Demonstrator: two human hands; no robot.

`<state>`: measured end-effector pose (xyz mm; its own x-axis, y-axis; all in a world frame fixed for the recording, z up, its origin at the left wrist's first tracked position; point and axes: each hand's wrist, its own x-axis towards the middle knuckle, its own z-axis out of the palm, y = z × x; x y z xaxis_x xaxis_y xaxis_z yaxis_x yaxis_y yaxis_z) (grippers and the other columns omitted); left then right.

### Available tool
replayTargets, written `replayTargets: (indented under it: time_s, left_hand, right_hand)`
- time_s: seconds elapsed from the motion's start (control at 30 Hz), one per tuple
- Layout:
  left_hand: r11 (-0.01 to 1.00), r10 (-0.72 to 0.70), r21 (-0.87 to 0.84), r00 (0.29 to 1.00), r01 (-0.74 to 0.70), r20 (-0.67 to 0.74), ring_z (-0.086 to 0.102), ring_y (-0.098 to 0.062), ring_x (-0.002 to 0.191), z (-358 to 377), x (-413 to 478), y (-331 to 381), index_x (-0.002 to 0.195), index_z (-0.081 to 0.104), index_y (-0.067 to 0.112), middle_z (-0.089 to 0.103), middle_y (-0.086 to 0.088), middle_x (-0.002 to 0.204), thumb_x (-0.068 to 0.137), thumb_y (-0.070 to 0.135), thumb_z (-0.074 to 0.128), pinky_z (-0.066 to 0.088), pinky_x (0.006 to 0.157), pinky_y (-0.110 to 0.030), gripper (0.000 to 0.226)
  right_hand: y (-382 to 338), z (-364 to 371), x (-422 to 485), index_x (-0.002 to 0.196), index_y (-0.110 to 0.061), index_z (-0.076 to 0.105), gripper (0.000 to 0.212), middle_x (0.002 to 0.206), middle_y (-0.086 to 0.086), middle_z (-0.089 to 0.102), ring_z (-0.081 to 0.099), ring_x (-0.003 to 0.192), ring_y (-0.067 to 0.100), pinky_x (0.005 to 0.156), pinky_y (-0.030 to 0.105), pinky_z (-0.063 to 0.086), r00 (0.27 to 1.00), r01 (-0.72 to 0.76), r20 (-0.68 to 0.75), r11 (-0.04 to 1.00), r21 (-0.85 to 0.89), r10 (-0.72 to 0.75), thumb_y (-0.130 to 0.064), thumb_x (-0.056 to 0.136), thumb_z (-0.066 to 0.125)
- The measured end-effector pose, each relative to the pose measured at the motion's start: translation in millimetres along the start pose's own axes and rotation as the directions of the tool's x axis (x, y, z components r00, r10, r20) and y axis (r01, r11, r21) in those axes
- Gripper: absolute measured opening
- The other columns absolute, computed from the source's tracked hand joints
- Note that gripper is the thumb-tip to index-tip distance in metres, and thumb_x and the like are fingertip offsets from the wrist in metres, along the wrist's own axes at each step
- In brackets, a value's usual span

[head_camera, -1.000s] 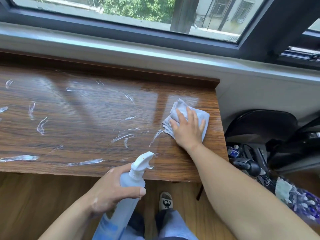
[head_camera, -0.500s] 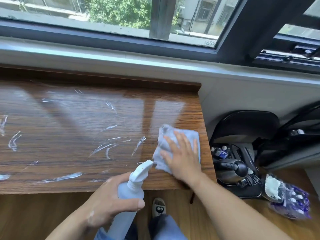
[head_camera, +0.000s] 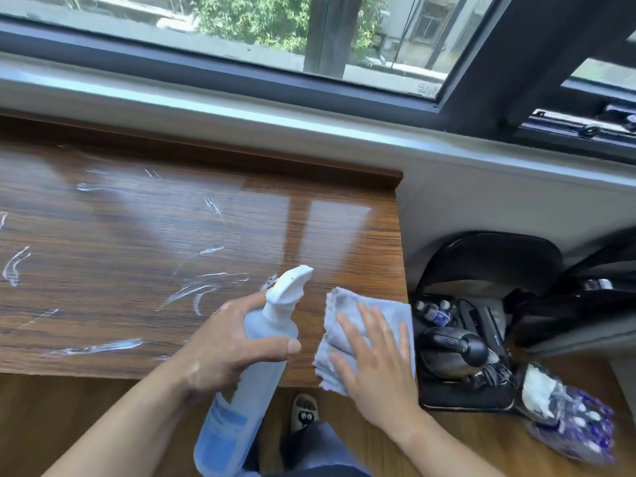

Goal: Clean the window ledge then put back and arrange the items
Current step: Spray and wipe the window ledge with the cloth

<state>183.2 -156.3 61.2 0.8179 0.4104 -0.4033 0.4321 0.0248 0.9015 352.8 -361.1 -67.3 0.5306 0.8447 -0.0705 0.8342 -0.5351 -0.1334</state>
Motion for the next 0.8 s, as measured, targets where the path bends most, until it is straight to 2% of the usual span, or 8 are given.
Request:
replayTargets:
  time_s: [0.07, 0.17, 0.33, 0.4, 0.47, 0.53, 0.63, 0.8]
  left_hand:
    - [1.000, 0.004, -0.005, 1.000, -0.004, -0.019, 0.071, -0.021, 0.095, 0, 6, 4, 0.109, 0.067, 0.052, 0.078, 0.000, 0.095, 0.053, 0.063, 0.076, 0.053, 0.091, -0.036, 0.058]
    - [1.000, 0.005, -0.025, 0.999, -0.006, -0.053, 0.069, -0.019, 0.095, 1, 16, 11, 0.106, 0.066, 0.056, 0.077, -0.001, 0.099, 0.049, 0.064, 0.074, 0.050, 0.081, -0.019, 0.058]
    - [1.000, 0.015, 0.014, 0.998, -0.014, -0.067, 0.066, -0.009, 0.096, 3, 33, 16, 0.108, 0.065, 0.057, 0.074, 0.006, 0.103, 0.049, 0.066, 0.074, 0.046, 0.082, -0.014, 0.061]
    - [1.000, 0.024, 0.018, 0.997, -0.022, -0.071, 0.066, -0.012, 0.096, 2, 36, 16, 0.110, 0.065, 0.054, 0.073, 0.004, 0.106, 0.050, 0.066, 0.074, 0.046, 0.080, -0.011, 0.062]
    - [0.999, 0.030, 0.019, 0.997, -0.029, -0.075, 0.066, -0.014, 0.096, 0, 38, 17, 0.112, 0.064, 0.055, 0.073, 0.002, 0.106, 0.051, 0.067, 0.074, 0.049, 0.084, -0.018, 0.063]
    - [0.999, 0.028, 0.023, 0.994, -0.026, -0.102, 0.066, -0.014, 0.098, -5, 37, 16, 0.112, 0.064, 0.055, 0.072, 0.003, 0.108, 0.051, 0.066, 0.074, 0.048, 0.083, -0.016, 0.063]
    - [1.000, 0.020, 0.008, 0.990, -0.019, -0.136, 0.066, -0.015, 0.096, -17, 32, 14, 0.111, 0.065, 0.052, 0.072, 0.002, 0.107, 0.052, 0.063, 0.074, 0.046, 0.077, -0.011, 0.060]
    - [1.000, -0.004, -0.008, 0.976, 0.002, -0.220, 0.066, -0.013, 0.095, -38, 15, 6, 0.108, 0.066, 0.055, 0.073, 0.005, 0.106, 0.052, 0.063, 0.074, 0.044, 0.075, -0.007, 0.057]
  right_hand:
    - [7, 0, -9, 0.149, -0.040, 0.036, 0.057, 0.163, -0.006, 0.025, 0.022, 0.152, 0.021, 0.118, 0.058, 0.013, 1.000, 0.021, 0.002, 1.000, -0.008, -0.021, -0.062, 0.097, 0.031]
    - [14, -3, 21, 0.151, -0.035, 0.035, 0.061, 0.162, -0.006, 0.028, 0.023, 0.151, 0.019, 0.119, 0.056, 0.013, 1.000, 0.011, 0.006, 1.000, -0.002, -0.011, -0.064, 0.098, 0.027]
    - [42, -18, 153, 0.157, -0.021, 0.023, 0.079, 0.165, -0.001, 0.022, 0.014, 0.153, 0.017, 0.122, 0.056, 0.007, 0.983, -0.177, -0.030, 0.981, 0.075, 0.180, -0.067, 0.093, 0.016]
    - [45, -26, 201, 0.157, -0.019, 0.022, 0.076, 0.164, 0.002, 0.020, 0.010, 0.153, 0.019, 0.122, 0.057, 0.006, 0.973, -0.228, -0.021, 0.971, 0.072, 0.230, -0.064, 0.095, 0.021]
    - [41, -30, 231, 0.156, -0.016, 0.023, 0.072, 0.163, 0.007, 0.020, 0.009, 0.152, 0.022, 0.122, 0.058, 0.004, 0.963, -0.265, -0.026, 0.962, 0.067, 0.267, -0.061, 0.099, 0.028]
    - [28, -31, 246, 0.155, -0.015, 0.024, 0.072, 0.162, 0.010, 0.020, 0.009, 0.152, 0.025, 0.121, 0.060, 0.003, 0.955, -0.295, -0.028, 0.953, 0.068, 0.297, -0.060, 0.100, 0.027]
    - [-3, -29, 260, 0.156, -0.014, 0.024, 0.071, 0.162, 0.010, 0.019, 0.009, 0.151, 0.026, 0.120, 0.061, 0.001, 0.967, -0.254, -0.012, 0.966, 0.055, 0.255, -0.059, 0.101, 0.025]
    - [-73, -25, 286, 0.156, -0.019, 0.025, 0.065, 0.163, 0.005, 0.021, 0.013, 0.150, 0.026, 0.120, 0.058, 0.003, 0.997, -0.057, 0.047, 0.998, 0.039, 0.056, -0.054, 0.101, 0.029]
